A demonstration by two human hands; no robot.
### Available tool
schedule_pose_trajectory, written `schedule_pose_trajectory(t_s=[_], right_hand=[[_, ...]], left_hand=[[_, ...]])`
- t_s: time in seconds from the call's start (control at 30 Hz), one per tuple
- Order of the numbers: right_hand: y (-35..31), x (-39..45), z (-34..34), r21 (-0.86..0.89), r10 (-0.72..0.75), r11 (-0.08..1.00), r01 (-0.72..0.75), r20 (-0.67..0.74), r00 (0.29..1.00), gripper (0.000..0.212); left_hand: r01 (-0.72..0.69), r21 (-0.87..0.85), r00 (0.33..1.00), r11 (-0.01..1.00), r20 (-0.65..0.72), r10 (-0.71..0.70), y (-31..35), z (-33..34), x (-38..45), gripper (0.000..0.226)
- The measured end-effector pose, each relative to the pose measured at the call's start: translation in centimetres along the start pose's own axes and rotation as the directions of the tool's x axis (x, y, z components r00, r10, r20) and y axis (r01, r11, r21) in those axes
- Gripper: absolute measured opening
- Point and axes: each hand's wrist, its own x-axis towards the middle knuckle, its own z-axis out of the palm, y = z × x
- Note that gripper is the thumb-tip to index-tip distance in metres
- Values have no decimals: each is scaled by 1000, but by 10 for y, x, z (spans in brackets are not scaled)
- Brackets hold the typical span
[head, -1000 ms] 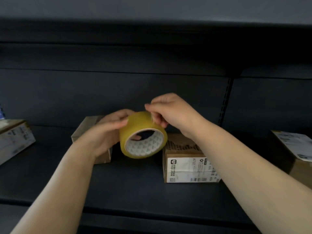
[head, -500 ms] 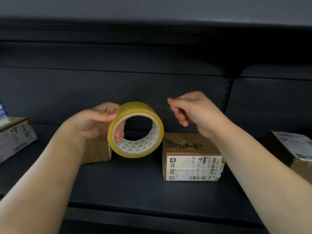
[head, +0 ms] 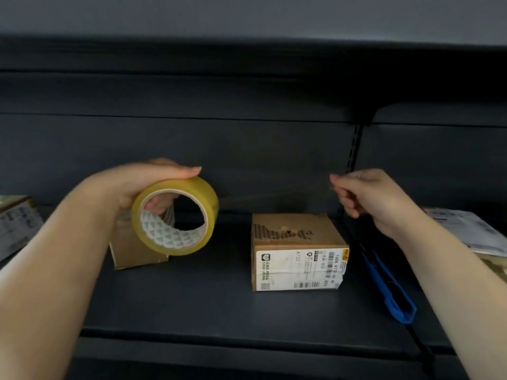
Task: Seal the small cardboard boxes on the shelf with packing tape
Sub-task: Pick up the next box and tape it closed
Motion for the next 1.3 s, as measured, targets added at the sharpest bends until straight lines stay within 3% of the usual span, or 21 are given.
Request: schedule_pose_trajectory(t_s=[0.07, 0.13, 0.2, 0.3, 0.57, 0.73, 0.9, 1.0, 1.1, 1.3], right_hand=[[7, -5, -6, 2, 16, 1000, -16, -42, 999, 47], [13, -9, -15, 67, 45, 997, -36, -126, 991, 44], [16, -13, -23, 79, 61, 996, -48, -173, 983, 41], [22, -19, -31, 55, 98, 994, -91, -133, 986, 43], [41, -25, -30, -126, 140, 981, -148, -76, 987, 44], [47, -24, -25, -144, 147, 977, -156, -69, 987, 43], [50, -25, -22, -153, 148, 976, -156, -62, 987, 44], [50, -26, -19, -161, 156, 973, -164, -64, 986, 43], [51, -27, -19, -173, 175, 967, -185, -71, 982, 43], [63, -35, -13, -129, 268, 952, -276, -81, 960, 40]], left_hand=[[65, 220, 998, 973, -29, -60, 13, 4, 10, 47], [131, 469, 991, 873, -51, -122, 24, 5, 17, 51], [149, 564, 987, 812, -39, -154, 29, 2, 19, 56], [105, 519, 990, 848, 27, -139, 25, -5, 21, 57], [109, 590, 982, 800, 60, -179, 9, 5, 32, 63], [149, 628, 974, 764, 41, -223, 1, 10, 32, 49], [140, 623, 976, 770, 44, -212, -10, 8, 29, 66], [158, 625, 976, 764, 19, -217, -12, 10, 28, 58], [199, 656, 973, 728, -42, -229, -14, 16, 30, 45], [278, 762, 956, 585, -158, -248, -19, 31, 38, 47]])
